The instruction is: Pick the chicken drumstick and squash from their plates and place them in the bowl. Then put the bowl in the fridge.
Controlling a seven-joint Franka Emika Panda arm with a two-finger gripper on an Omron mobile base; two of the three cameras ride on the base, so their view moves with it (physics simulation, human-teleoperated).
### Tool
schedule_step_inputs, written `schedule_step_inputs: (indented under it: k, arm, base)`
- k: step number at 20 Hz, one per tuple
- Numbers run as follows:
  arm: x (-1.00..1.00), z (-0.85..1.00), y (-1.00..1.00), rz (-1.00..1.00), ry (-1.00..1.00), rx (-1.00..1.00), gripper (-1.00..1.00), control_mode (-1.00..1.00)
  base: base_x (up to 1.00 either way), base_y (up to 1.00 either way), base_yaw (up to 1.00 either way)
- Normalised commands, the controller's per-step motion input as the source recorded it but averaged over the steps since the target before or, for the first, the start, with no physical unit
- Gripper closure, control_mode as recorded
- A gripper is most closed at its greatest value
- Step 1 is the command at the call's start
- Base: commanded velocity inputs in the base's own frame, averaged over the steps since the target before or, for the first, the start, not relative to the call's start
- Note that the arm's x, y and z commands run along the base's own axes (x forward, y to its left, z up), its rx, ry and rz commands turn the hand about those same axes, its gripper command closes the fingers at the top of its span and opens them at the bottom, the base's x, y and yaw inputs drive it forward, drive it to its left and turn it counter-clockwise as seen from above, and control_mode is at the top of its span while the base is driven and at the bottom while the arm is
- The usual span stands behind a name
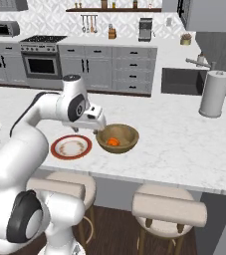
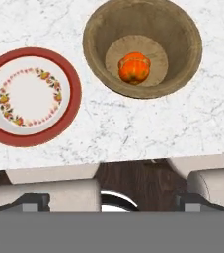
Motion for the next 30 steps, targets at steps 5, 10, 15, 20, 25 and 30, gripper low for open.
schedule_step_inputs:
  k: [5, 10, 15, 20, 25, 30]
  arm:
    - [-0.82, 0.06, 0.09, -0.19, 0.17, 0.0, -1.0, -1.0]
    - [-0.05, -0.03, -0.05, 0.0, -0.01, 0.05, -1.0, -1.0]
    - [0.0, 0.0, 0.0, 0.0, 0.0, 0.0, -1.0, 1.0]
    - [0.0, 0.0, 0.0, 0.0, 0.0, 0.0, -1.0, 1.0]
    - [0.0, 0.0, 0.0, 0.0, 0.0, 0.0, -1.0, 1.0]
    - [0.0, 0.0, 0.0, 0.0, 0.0, 0.0, -1.0, 1.0]
  base:
    - [0.0, 0.0, 0.0]
    - [0.0, 0.0, 0.0]
    - [0.0, 0.01, 0.0]
    - [-0.17, 0.8, 0.0]
    - [-0.01, 1.0, 0.0]
    - [0.11, 1.0, 0.04]
